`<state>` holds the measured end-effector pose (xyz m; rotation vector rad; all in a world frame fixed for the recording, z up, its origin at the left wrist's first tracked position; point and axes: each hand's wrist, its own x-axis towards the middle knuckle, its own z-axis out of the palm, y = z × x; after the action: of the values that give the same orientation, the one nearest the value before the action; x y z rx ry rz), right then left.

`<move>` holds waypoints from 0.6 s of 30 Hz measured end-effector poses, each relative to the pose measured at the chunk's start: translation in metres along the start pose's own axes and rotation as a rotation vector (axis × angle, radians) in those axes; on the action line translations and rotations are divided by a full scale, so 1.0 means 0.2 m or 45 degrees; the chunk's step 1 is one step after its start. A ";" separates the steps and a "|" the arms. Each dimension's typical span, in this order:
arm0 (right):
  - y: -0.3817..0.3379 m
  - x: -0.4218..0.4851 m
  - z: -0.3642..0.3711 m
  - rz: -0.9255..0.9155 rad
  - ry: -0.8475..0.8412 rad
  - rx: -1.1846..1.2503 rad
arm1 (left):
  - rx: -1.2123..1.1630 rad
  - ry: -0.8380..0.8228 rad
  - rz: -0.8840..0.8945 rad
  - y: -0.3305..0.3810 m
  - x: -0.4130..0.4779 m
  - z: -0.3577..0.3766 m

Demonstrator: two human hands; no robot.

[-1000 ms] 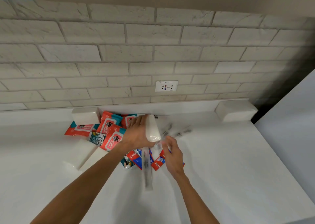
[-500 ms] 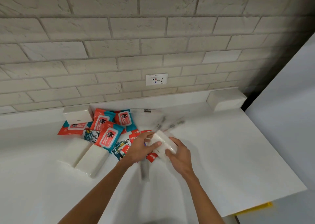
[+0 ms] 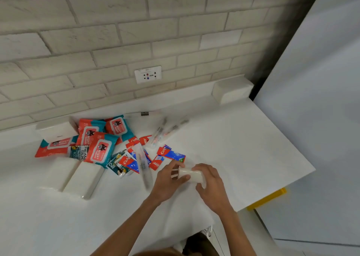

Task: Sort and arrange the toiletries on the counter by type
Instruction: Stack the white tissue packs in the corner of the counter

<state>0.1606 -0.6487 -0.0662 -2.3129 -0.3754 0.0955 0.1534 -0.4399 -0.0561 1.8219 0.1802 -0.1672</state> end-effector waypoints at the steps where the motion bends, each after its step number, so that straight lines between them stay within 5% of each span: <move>1: 0.04 -0.03 -0.02 0.012 0.007 -0.017 | 0.003 -0.025 0.007 0.00 -0.01 0.04; 18: 0.55 -0.03 -0.27 0.029 0.154 0.063 | 0.410 0.028 0.191 0.03 0.16 0.63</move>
<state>0.1909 -0.7602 -0.1078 -2.2615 -0.2820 -0.0233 0.1831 -0.5630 -0.0894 2.1496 0.0316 -0.0724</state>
